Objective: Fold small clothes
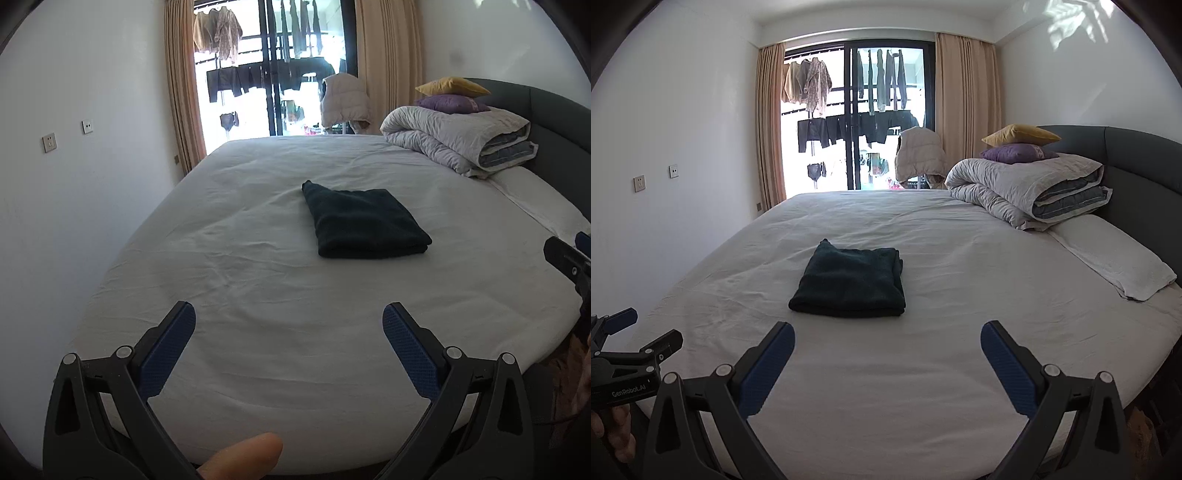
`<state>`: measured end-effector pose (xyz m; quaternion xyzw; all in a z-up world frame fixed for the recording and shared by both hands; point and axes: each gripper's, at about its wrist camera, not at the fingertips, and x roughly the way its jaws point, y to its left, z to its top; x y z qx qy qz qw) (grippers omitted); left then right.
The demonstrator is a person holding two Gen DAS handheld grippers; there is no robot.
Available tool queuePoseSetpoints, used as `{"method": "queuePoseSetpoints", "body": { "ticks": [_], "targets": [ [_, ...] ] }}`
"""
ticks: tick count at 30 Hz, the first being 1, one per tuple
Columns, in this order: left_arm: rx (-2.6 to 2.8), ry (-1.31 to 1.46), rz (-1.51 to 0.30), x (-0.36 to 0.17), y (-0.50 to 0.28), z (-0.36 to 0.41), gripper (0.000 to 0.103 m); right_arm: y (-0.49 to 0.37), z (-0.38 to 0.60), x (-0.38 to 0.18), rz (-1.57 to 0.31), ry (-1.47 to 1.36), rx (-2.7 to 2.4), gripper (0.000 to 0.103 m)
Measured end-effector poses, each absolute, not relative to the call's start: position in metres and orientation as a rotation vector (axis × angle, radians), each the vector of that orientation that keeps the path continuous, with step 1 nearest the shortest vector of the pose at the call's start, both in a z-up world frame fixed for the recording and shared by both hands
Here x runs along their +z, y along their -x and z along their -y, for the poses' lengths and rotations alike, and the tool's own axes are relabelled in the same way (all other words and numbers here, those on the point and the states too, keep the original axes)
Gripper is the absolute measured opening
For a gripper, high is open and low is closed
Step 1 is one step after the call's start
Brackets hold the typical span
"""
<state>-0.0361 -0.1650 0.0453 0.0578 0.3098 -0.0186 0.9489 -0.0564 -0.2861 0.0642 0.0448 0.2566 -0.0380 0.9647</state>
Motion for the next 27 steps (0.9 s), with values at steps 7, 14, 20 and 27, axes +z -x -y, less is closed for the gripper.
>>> {"method": "queuePoseSetpoints", "body": {
  "ticks": [7,14,20,27],
  "targets": [
    [-0.042,-0.070,-0.698,0.019,0.017,0.158,0.103,0.046,0.283,0.051,-0.575,-0.127,-0.066,0.103],
    [-0.024,-0.049,-0.731,0.003,-0.007,0.145,0.103,0.035,0.279,0.025,-0.685,-0.168,-0.078,0.103],
    [-0.006,-0.036,-0.760,-0.013,-0.020,0.134,0.103,0.030,0.269,0.007,-0.761,-0.182,-0.075,0.103],
    [0.001,-0.027,-0.779,-0.022,-0.026,0.127,0.103,0.030,0.258,0.009,-0.755,-0.162,-0.054,0.103]
  ]
}}
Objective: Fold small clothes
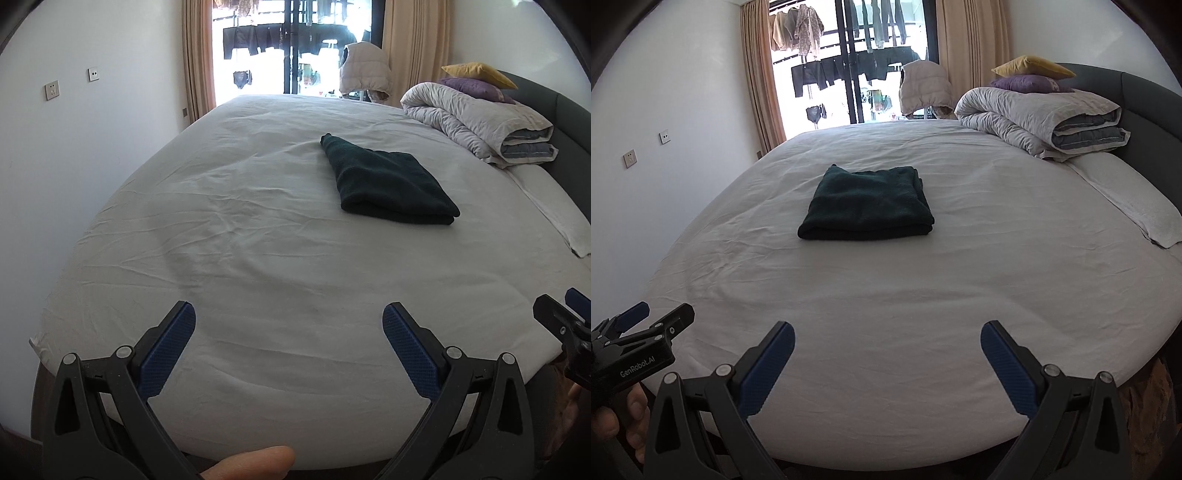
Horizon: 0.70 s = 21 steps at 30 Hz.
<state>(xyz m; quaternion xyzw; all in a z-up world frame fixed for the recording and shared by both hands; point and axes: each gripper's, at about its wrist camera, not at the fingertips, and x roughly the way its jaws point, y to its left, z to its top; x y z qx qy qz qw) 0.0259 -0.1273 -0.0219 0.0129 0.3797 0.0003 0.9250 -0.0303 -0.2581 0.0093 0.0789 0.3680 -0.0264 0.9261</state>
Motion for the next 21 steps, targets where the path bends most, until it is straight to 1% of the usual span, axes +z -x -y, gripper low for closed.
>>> {"method": "queuePoseSetpoints", "body": {
  "ticks": [21],
  "targets": [
    [0.001,-0.026,-0.808,-0.035,-0.030,0.132,0.103,0.030,0.259,0.010,-0.768,-0.181,-0.068,0.103]
  ]
}}
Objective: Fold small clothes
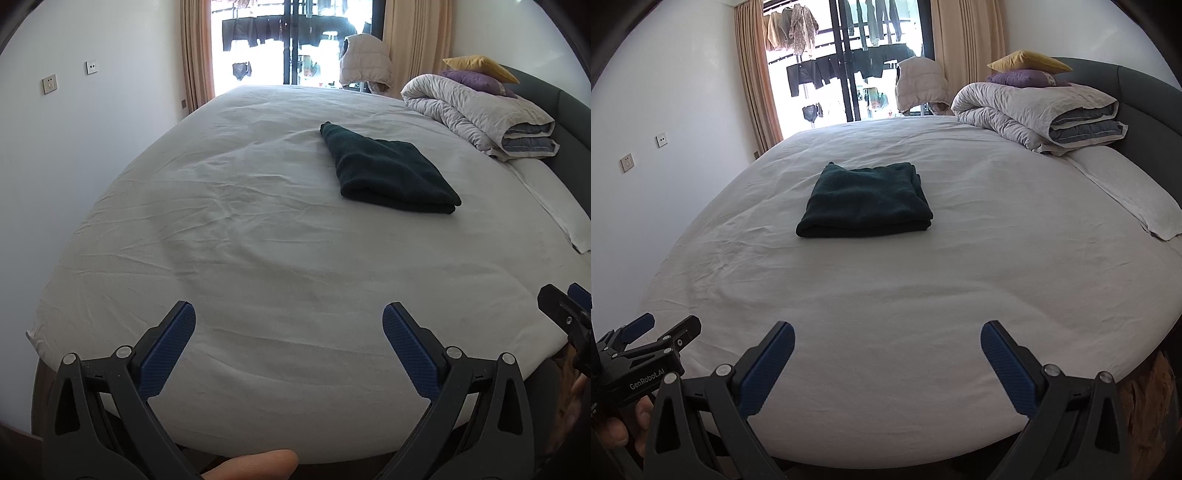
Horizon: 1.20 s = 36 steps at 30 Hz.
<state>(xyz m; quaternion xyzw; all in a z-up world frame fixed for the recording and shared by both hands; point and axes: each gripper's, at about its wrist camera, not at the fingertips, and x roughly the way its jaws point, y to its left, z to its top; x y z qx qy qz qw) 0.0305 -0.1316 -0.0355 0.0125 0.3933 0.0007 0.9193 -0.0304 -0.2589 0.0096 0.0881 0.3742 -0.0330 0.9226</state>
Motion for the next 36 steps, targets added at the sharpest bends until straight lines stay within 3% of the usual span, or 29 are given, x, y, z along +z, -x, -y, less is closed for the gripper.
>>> {"method": "queuePoseSetpoints", "body": {
  "ticks": [36],
  "targets": [
    [0.001,-0.032,-0.810,-0.0404,-0.0294,0.1332,0.103,0.0312,0.2579,0.0067,-0.780,-0.181,-0.060,0.103]
  ]
}}
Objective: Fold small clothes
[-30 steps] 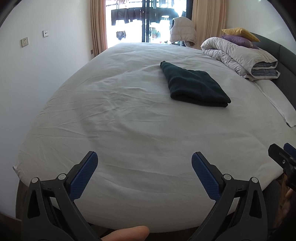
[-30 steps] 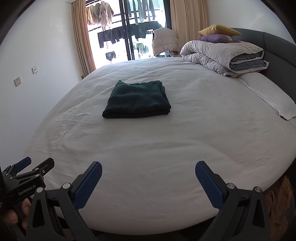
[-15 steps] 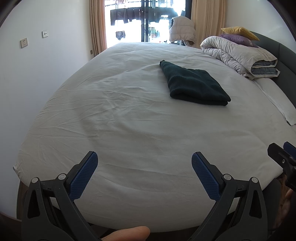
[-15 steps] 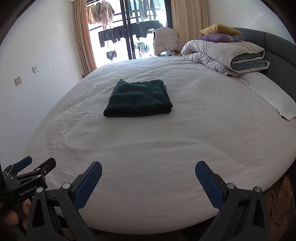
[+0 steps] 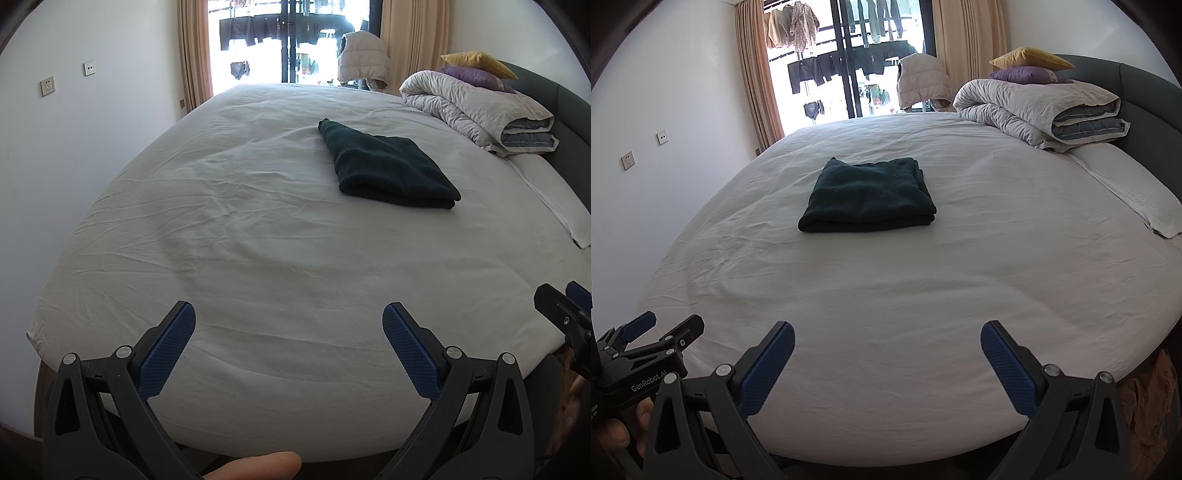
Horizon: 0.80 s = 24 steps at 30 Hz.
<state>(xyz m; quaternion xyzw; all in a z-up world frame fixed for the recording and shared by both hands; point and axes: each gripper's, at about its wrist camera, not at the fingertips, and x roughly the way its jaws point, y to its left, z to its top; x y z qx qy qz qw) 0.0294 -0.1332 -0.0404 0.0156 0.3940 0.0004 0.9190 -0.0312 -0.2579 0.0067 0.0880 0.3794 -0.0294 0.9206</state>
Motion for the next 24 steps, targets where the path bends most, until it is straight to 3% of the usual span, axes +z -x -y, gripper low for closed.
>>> {"method": "queuePoseSetpoints", "body": {
  "ticks": [24],
  "targets": [
    [0.002,-0.034,-0.813,-0.0429,-0.0287,0.1323,0.103,0.0336,0.2548,0.0045,-0.785,-0.179,-0.056,0.103]
  ]
}}
